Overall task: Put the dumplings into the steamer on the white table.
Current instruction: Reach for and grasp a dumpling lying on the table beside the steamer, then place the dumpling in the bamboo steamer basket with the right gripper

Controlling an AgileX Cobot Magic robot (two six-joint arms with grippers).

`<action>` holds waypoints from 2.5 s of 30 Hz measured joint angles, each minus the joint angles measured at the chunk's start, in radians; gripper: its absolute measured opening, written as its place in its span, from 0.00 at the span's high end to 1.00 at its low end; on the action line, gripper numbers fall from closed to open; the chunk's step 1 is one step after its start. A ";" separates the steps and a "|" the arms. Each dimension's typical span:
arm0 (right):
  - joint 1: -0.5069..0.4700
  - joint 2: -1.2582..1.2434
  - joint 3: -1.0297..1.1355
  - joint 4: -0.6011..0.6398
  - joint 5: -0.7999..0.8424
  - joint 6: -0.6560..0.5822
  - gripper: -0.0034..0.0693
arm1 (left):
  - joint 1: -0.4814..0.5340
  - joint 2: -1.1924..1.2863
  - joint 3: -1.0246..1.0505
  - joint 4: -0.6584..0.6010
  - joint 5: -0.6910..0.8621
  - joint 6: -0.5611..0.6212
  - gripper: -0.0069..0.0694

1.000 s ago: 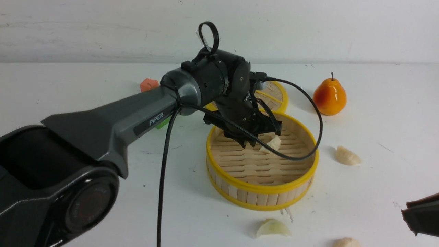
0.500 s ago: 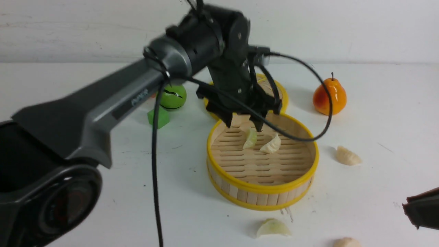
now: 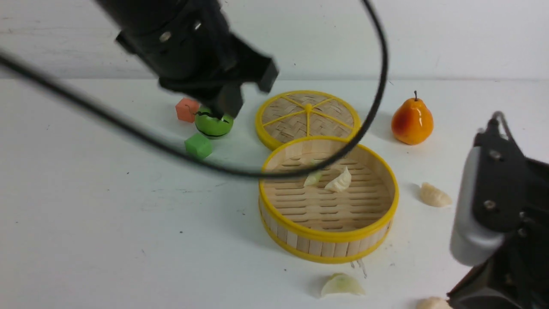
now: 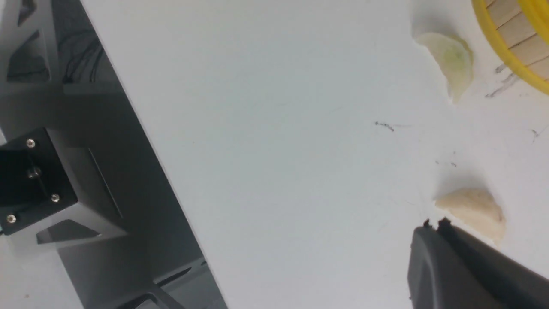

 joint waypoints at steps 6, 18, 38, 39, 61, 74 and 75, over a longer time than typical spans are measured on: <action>0.018 0.139 -0.001 -0.035 -0.093 -0.015 0.96 | 0.000 -0.332 0.485 0.008 -0.101 -0.039 0.93; -0.073 0.414 -0.001 0.095 -0.263 -0.252 0.98 | 0.000 -0.761 0.941 0.015 -0.205 -0.073 0.93; -0.039 0.670 -0.001 0.031 -0.548 -0.277 0.16 | 0.000 -1.143 1.191 -0.048 -0.364 -0.073 0.93; -0.039 0.686 -0.001 0.032 -0.556 -0.277 0.19 | 0.000 -1.144 1.191 -0.048 -0.365 -0.073 0.93; -0.010 0.510 -0.271 -0.002 -0.421 0.162 0.71 | 0.000 -1.144 1.193 -0.047 -0.430 -0.073 0.93; -0.013 0.952 -0.650 -0.205 -0.291 0.520 0.71 | 0.000 -1.144 1.193 -0.063 -0.511 -0.074 0.93; -0.013 0.972 -0.662 -0.212 -0.288 0.537 0.71 | 0.000 -1.144 1.193 -0.064 -0.511 -0.074 0.93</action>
